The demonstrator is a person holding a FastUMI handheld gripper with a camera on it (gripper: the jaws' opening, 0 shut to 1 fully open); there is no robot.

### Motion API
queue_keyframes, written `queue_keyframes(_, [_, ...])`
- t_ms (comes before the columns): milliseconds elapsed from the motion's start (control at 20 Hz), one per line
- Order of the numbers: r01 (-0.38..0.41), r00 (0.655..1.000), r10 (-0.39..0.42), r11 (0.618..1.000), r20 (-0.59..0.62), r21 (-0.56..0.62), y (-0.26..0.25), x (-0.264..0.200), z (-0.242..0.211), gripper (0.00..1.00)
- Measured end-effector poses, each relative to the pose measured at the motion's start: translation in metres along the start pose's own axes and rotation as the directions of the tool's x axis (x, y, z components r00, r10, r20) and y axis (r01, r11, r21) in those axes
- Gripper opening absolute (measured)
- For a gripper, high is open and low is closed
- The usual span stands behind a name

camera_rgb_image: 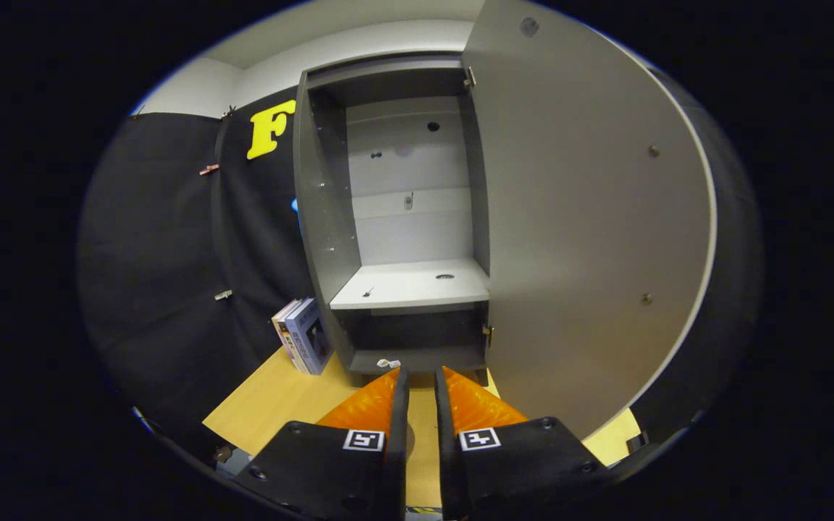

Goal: Open the shoe cabinet door, grab the shoes and put them into the shoe cabinet, then close the shoe cabinet door.

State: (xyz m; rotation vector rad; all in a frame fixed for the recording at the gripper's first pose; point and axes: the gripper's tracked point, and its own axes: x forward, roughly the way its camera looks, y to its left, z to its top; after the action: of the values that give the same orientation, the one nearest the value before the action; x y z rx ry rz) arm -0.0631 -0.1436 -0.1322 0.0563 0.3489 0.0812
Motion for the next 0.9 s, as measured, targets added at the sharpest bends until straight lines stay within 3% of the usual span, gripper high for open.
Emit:
queue_keyframes(400, [0.039,0.985,-0.033,0.999,-0.168,0.032,0.039,0.05,-0.083,0.23])
queue_keyframes(900, [0.112,0.898,-0.078,0.992,-0.433,0.053,0.073,0.083,-0.225,0.23])
